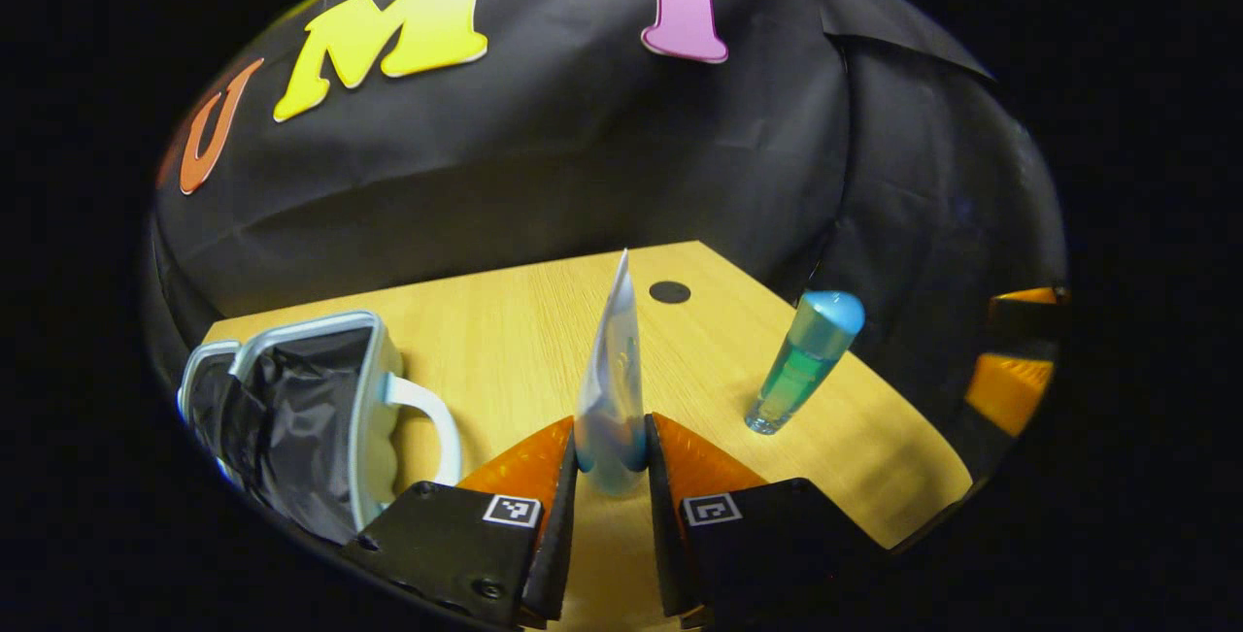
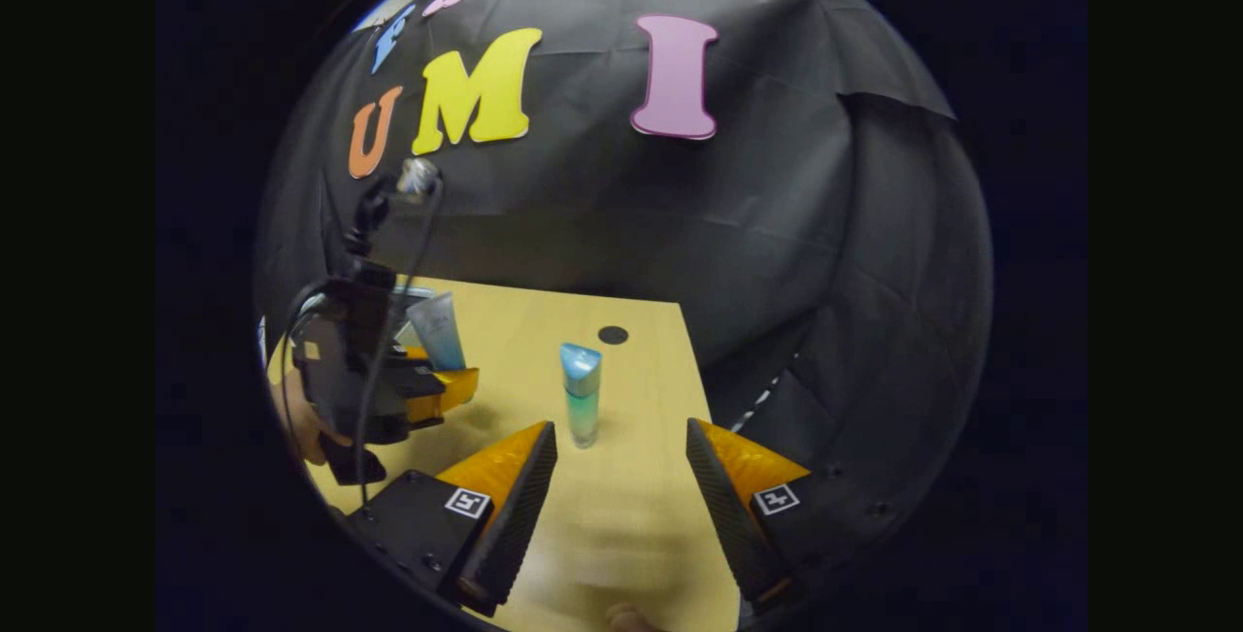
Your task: First open the suitcase, pack the skin care products into it, and then close the suitcase.
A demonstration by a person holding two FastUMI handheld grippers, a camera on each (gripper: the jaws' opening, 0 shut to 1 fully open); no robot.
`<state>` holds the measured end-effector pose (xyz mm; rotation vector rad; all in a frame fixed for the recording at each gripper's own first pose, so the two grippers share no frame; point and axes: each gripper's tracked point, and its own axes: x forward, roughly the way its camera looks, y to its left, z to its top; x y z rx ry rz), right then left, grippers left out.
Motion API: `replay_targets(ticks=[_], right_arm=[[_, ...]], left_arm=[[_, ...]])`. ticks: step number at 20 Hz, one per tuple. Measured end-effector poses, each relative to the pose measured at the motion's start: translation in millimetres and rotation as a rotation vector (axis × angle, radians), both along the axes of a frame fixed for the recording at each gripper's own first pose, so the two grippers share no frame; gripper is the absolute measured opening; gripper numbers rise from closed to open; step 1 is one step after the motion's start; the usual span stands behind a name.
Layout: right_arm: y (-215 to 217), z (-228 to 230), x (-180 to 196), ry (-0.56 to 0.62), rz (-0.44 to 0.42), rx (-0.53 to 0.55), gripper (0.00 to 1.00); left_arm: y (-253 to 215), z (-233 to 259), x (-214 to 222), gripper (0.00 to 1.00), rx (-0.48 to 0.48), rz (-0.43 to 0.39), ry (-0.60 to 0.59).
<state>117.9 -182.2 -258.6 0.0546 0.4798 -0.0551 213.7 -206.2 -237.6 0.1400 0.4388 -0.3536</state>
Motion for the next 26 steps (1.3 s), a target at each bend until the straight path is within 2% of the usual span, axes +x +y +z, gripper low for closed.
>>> replay_targets(ticks=[6, 13, 16, 19, 20, 21, 24, 26], right_arm=[[15.0, -36.0, 46.0, 0.039, -0.005, -0.010, 0.80], [31.4, -73.9, 87.5, 0.076, -0.032, 0.056, 0.80], [32.2, -92.6, 96.9, 0.097, -0.071, 0.095, 0.76], [34.6, -103.2, 100.0, 0.108, -0.077, 0.072, 0.72], [36.2, -106.0, 105.6, 0.112, -0.074, 0.061, 0.74], [35.6, -108.0, 108.3, 0.110, -0.079, 0.050, 0.68], [35.2, -110.4, 110.5, 0.107, -0.097, 0.026, 0.61], [37.3, -108.8, 108.7, 0.107, -0.076, -0.013, 0.58]], left_arm=[[48.0, 56.5, -43.5, 0.39, 0.012, 0.023, -0.037], [136.2, 71.0, -83.7, 0.39, -0.012, 0.185, -0.003], [178.7, 67.5, -89.0, 0.39, -0.001, 0.252, 0.030], [212.2, 68.5, -83.8, 0.39, -0.004, 0.277, 0.040], [221.8, 67.5, -81.6, 0.39, 0.000, 0.281, 0.043], [230.9, 64.2, -80.3, 0.39, 0.005, 0.285, 0.049], [259.1, 58.5, -76.6, 0.39, 0.006, 0.314, 0.064], [271.3, 54.3, -71.3, 0.39, 0.007, 0.318, 0.078]])
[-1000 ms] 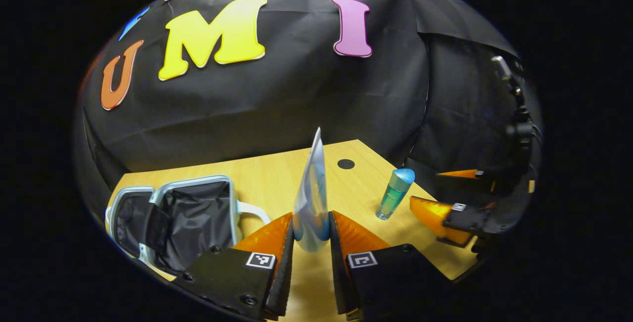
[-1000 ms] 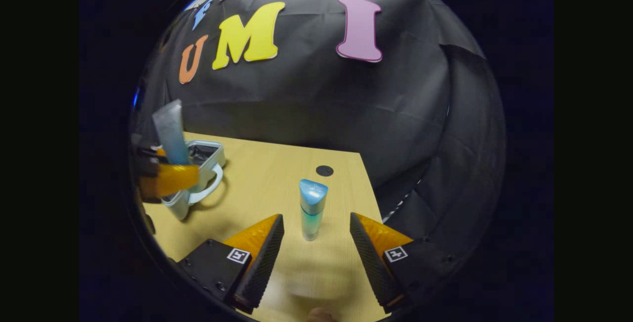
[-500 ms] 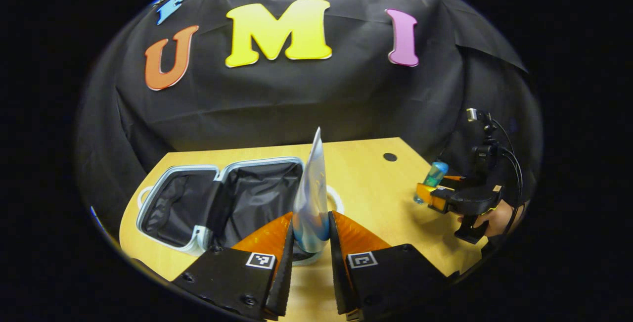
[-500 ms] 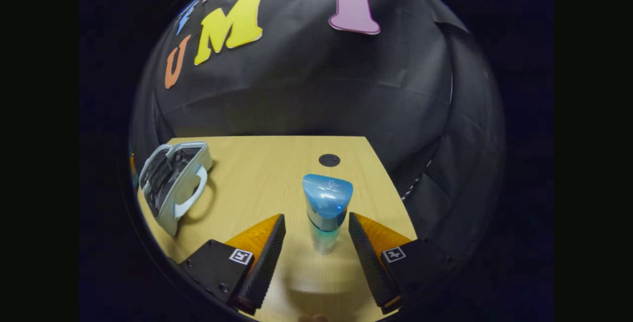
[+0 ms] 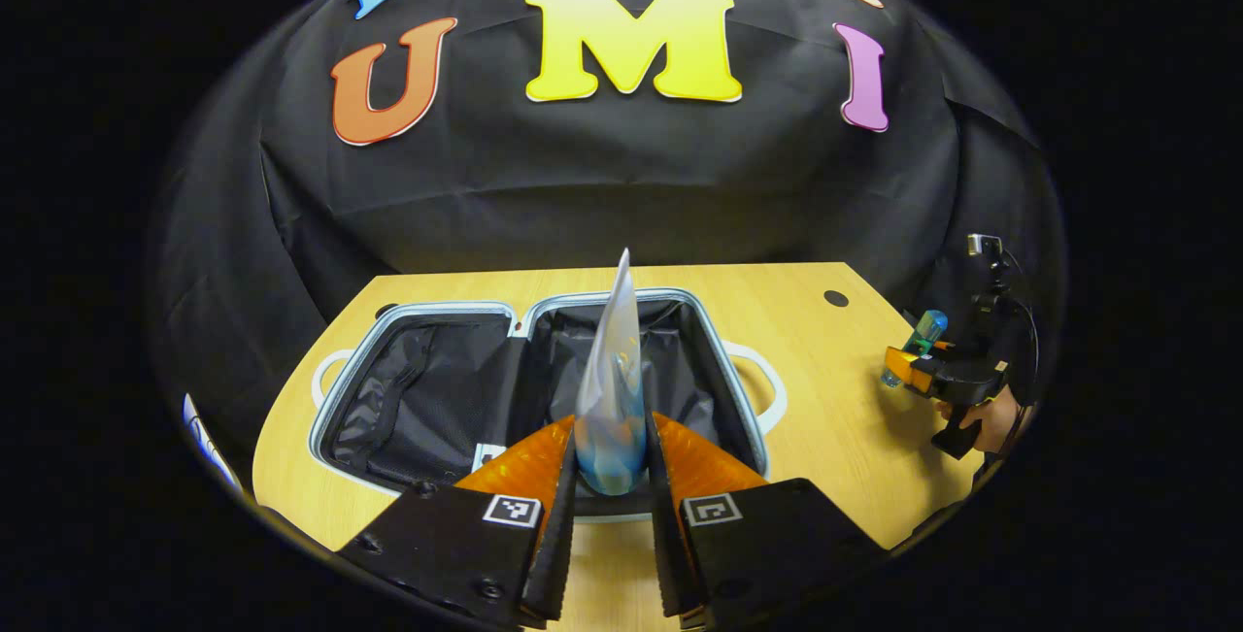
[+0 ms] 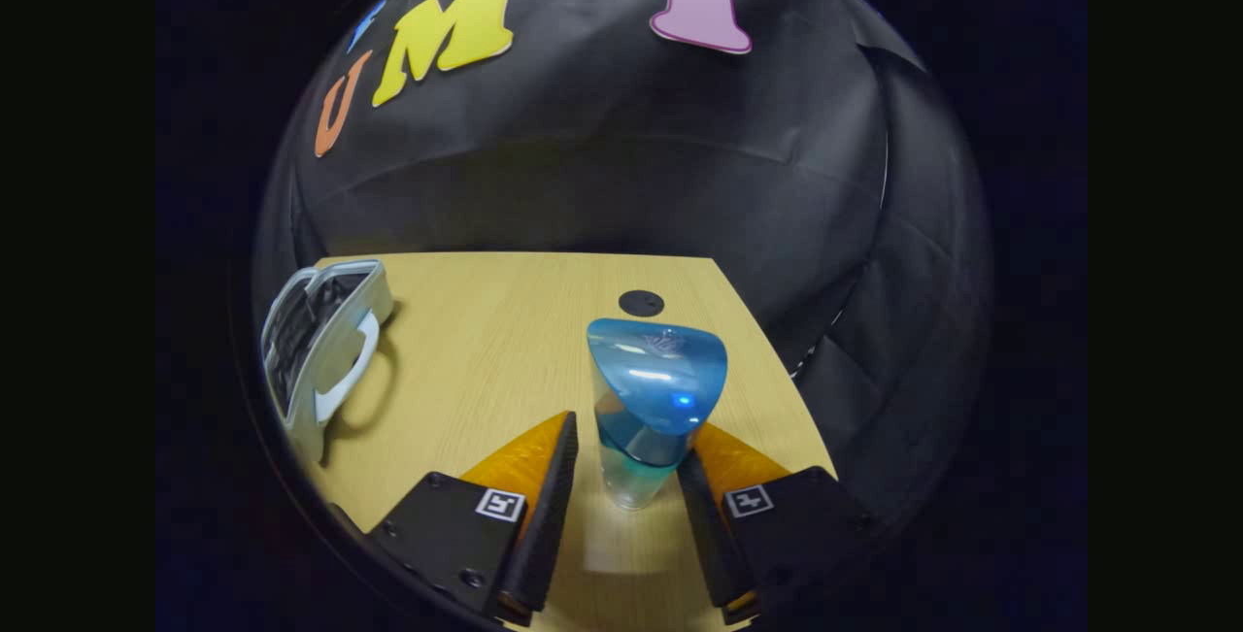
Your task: First open the suitcase, pack the skin care products into it, and then close the suitcase.
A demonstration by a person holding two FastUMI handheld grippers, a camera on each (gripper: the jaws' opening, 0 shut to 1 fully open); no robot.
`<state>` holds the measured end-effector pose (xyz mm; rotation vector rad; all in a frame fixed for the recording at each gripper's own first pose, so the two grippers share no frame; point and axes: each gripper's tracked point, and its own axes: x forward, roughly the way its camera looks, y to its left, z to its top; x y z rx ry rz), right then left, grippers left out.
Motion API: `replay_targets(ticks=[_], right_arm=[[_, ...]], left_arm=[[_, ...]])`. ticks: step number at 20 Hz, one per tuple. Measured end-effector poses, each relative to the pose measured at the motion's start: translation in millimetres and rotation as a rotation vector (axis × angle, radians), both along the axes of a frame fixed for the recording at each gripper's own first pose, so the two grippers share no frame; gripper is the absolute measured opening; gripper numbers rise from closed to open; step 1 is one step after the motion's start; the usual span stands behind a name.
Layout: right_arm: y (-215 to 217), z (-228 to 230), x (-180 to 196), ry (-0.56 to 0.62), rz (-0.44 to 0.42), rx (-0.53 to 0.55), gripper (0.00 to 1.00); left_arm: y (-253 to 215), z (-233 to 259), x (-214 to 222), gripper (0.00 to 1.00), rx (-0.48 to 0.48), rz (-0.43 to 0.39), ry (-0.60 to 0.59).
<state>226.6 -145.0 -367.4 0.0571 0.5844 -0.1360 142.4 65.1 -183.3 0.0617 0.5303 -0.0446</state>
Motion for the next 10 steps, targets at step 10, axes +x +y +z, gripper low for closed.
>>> replay_targets(ticks=[10], right_arm=[[30.7, 17.8, -31.2, 0.017, 0.037, 0.017, 0.39]], left_arm=[[29.3, -31.0, 5.0, 0.39, -0.019, 0.004, 0.094]])
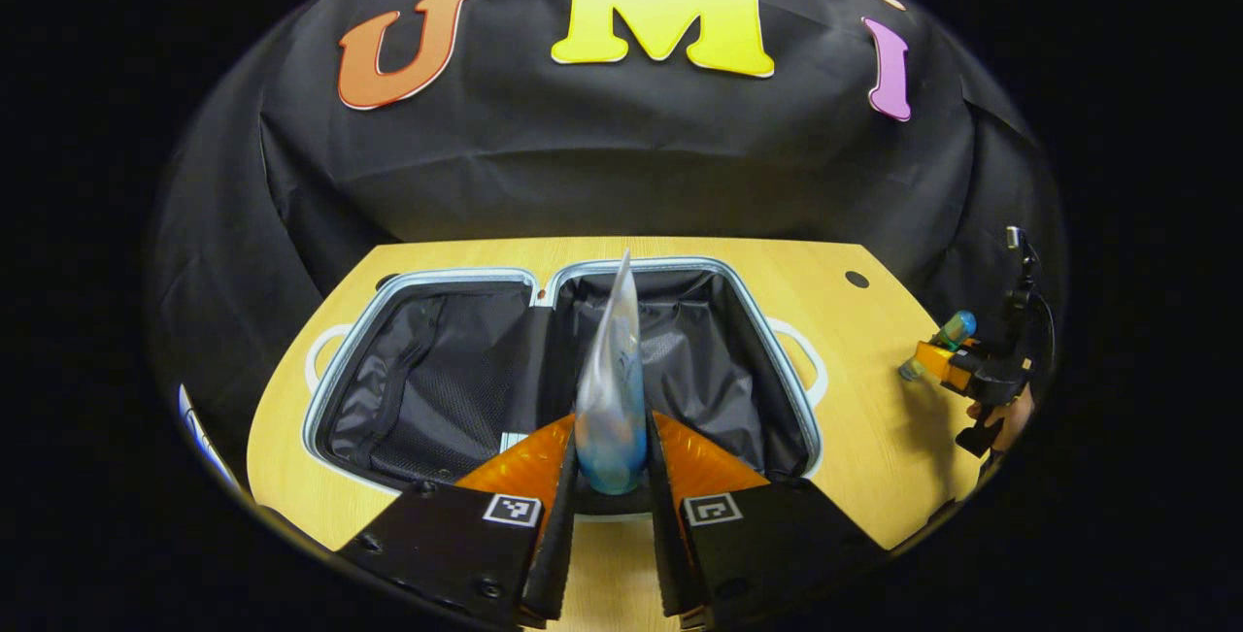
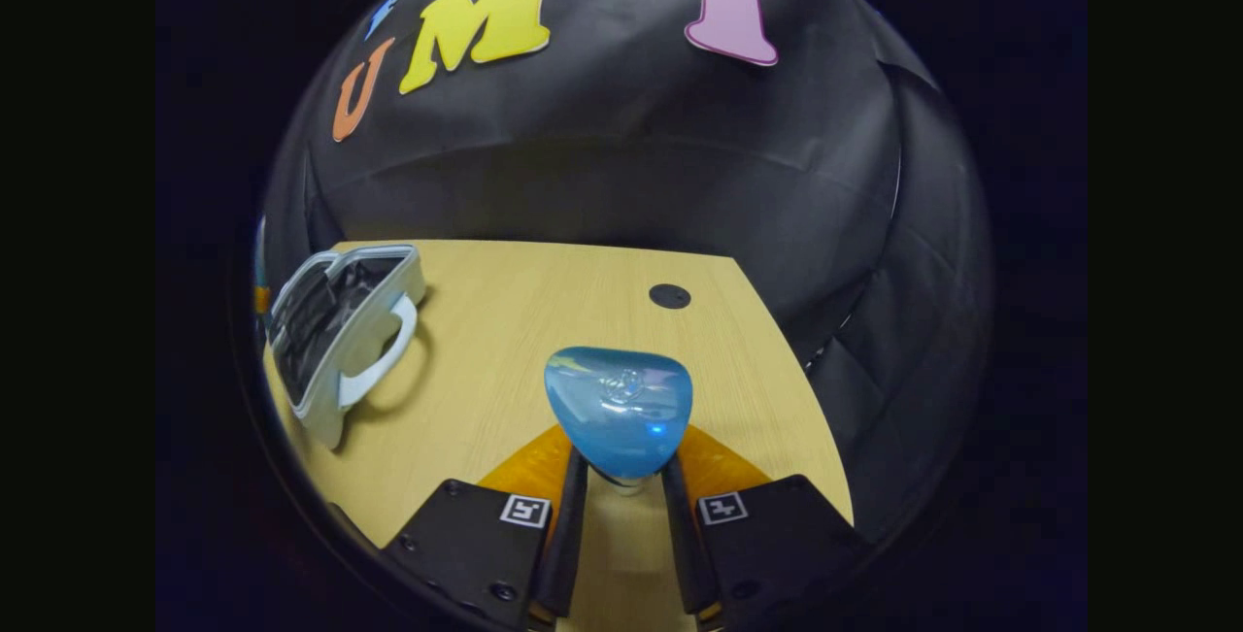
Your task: First open the suitcase, pack the skin care products into it, and then close the suitcase.
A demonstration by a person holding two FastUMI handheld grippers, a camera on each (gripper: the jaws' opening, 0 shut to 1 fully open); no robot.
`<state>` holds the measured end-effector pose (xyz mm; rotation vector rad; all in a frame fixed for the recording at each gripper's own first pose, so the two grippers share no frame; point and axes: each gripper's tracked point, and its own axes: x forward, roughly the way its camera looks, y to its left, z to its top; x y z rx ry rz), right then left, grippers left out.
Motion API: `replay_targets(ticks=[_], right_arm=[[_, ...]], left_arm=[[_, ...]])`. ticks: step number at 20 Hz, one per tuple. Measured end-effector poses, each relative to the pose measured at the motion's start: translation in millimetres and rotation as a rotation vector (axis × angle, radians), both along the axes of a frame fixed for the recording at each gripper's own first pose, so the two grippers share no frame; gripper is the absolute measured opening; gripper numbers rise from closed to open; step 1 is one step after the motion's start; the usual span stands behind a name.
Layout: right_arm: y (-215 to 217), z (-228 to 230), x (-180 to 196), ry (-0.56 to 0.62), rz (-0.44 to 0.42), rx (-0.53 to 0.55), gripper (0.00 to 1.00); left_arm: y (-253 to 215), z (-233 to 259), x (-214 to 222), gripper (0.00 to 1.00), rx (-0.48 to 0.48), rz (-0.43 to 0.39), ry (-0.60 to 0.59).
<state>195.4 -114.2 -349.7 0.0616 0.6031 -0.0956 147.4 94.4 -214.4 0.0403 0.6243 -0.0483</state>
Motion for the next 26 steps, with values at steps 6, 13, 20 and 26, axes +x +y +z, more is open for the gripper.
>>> replay_targets(ticks=[6, 13, 20, 26], right_arm=[[28.4, 55.0, -49.6, 0.007, 0.013, 0.047, 0.37], [68.0, 131.9, -89.3, -0.029, 0.040, 0.113, 0.37], [78.6, 144.1, -108.3, -0.018, 0.052, 0.089, 0.37], [96.5, 143.1, -101.2, 0.001, 0.074, 0.092, 0.37]], left_arm=[[0.5, -23.0, 15.0, 0.39, 0.022, -0.030, 0.063], [1.5, -86.7, 23.7, 0.39, 0.067, -0.027, 0.305], [-3.7, -110.6, 38.3, 0.39, 0.073, -0.008, 0.390], [-5.1, -113.5, 40.0, 0.40, 0.054, 0.006, 0.396]])
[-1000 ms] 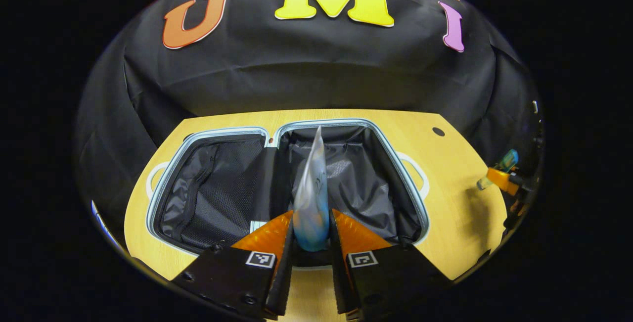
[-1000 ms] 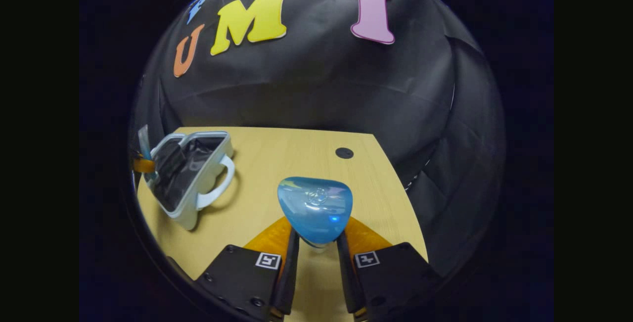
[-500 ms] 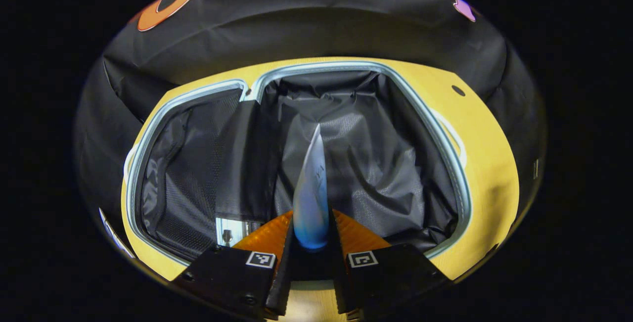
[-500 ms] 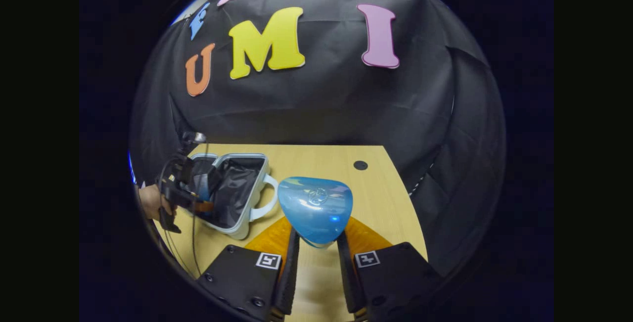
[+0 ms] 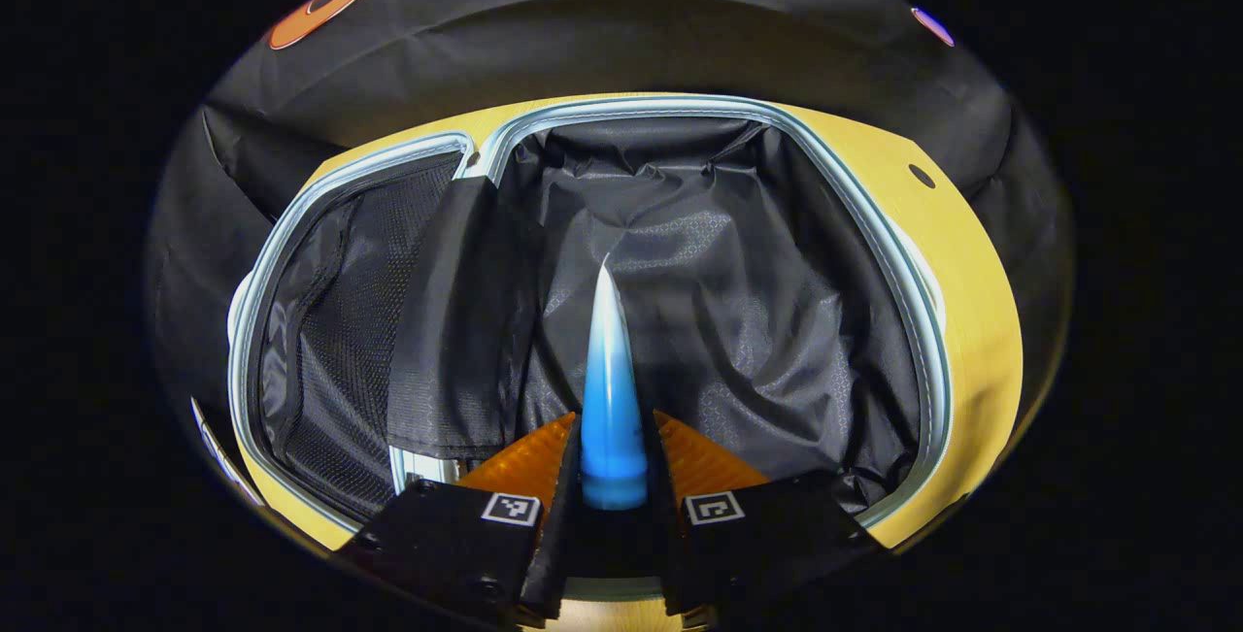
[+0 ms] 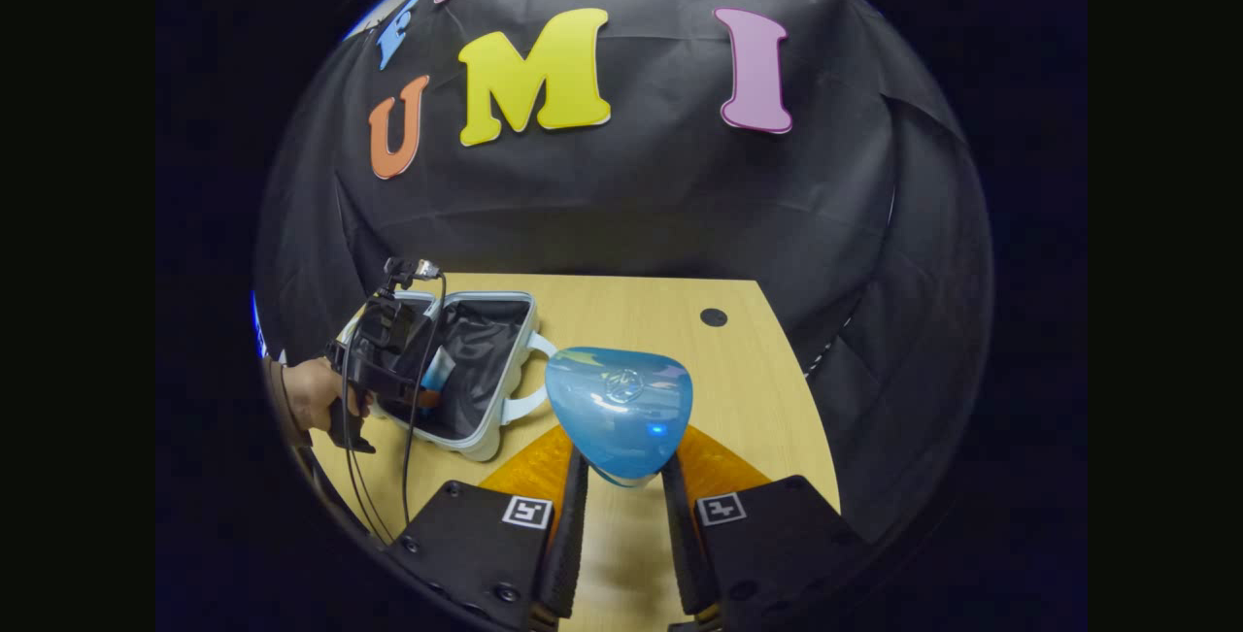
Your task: First open the suitcase, pack the skin care products into it, and then close the suitcase.
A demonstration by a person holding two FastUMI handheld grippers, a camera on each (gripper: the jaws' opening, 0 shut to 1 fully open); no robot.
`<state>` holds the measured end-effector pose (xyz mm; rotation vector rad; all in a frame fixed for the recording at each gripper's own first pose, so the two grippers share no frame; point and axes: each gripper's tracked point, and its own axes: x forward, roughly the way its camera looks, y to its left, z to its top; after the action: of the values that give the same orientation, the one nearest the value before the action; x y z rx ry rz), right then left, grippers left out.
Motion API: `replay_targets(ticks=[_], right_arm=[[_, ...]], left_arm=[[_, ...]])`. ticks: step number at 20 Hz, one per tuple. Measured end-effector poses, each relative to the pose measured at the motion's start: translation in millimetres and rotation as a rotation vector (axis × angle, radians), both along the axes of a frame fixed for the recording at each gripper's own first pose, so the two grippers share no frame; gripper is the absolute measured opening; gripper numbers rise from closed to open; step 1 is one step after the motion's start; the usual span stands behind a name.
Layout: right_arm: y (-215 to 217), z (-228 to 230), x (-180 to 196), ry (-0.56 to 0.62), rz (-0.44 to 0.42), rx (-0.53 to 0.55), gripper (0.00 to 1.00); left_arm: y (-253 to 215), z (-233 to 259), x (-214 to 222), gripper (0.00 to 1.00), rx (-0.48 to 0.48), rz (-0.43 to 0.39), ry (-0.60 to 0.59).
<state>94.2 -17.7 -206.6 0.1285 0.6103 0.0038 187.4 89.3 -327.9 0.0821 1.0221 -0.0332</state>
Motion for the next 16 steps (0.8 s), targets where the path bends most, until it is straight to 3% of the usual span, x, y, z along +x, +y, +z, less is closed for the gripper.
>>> replay_targets(ticks=[1, 5, 10, 11, 12, 13, 14, 16], right_arm=[[5.7, 1.3, 2.3, 0.000, 0.011, 0.002, 0.37], [35.7, 7.7, 18.4, -0.006, 0.050, 0.016, 0.37], [95.5, 6.7, 44.1, 0.008, 0.135, 0.038, 0.38], [110.4, 6.3, 49.9, 0.013, 0.153, 0.044, 0.37], [126.9, 4.5, 53.8, 0.022, 0.176, 0.053, 0.37], [143.6, 1.7, 58.7, 0.032, 0.196, 0.065, 0.37], [160.5, -3.4, 64.1, 0.049, 0.212, 0.074, 0.37], [191.5, -15.3, 71.5, 0.092, 0.239, 0.086, 0.37]], left_arm=[[0.2, 0.6, -0.1, 0.35, -0.004, 0.004, -0.003], [-4.6, 18.4, -2.0, 0.71, -0.063, 0.048, -0.080], [-5.3, 75.0, -11.6, 0.81, -0.153, 0.018, -0.258], [-1.6, 89.0, -15.2, 0.92, -0.157, 0.000, -0.296], [1.9, 102.6, -19.6, 0.88, -0.157, -0.015, -0.333], [7.0, 115.2, -24.9, 1.00, -0.159, -0.032, -0.368], [15.2, 126.7, -30.9, 0.96, -0.153, -0.042, -0.405], [35.2, 146.6, -43.4, 0.98, -0.128, -0.066, -0.479]])
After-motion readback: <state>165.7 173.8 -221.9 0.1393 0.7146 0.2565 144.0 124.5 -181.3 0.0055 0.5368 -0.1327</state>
